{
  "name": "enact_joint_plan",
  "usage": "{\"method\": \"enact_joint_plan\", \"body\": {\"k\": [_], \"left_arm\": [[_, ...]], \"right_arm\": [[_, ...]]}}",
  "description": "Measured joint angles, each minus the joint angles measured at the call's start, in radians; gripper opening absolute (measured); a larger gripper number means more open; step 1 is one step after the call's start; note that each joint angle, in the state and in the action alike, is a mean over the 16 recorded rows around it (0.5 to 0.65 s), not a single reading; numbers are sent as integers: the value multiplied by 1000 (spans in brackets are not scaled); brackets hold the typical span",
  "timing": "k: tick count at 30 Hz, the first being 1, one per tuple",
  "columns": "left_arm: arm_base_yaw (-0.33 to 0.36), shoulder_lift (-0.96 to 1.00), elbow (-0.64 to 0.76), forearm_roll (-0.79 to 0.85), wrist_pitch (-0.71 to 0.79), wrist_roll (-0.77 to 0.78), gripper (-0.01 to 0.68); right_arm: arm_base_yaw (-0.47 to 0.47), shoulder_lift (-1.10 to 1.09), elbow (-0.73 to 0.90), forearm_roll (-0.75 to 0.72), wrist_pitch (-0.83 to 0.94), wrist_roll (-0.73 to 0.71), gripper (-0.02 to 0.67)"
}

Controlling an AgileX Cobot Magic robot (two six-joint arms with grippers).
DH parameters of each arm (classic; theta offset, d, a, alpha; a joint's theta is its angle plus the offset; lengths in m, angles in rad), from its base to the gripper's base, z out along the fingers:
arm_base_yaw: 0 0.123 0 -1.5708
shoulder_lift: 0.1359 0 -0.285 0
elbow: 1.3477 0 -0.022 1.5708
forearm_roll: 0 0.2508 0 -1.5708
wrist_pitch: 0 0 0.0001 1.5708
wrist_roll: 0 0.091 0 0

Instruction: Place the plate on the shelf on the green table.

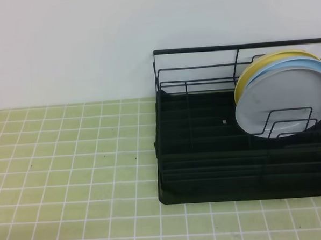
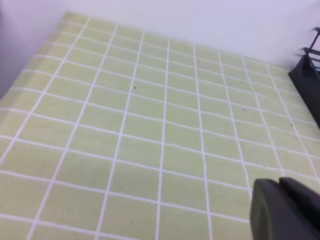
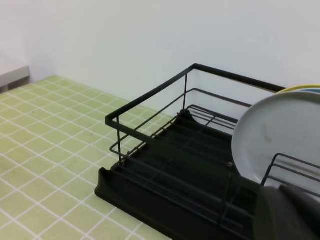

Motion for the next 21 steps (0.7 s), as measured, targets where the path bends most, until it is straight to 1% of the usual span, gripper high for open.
{"method": "enact_joint_plan", "body": {"k": [4, 8, 11, 18, 21], "left_arm": [[0, 0, 0, 0, 0, -1, -2], [0, 0, 0, 0, 0, -1, -2], [0, 0, 0, 0, 0, -1, -2], [0, 0, 0, 0, 0, -1, -2], [0, 0, 0, 1, 0, -1, -2]], "right_arm": [[-4, -16, 4, -33, -13, 33, 0], [-8, -36, 22, -135, -37, 140, 0], [-11, -58, 51, -258, -76, 264, 0], [-12, -97, 161, -586, -231, 616, 0], [-12, -109, 205, -698, -266, 732, 0]]}}
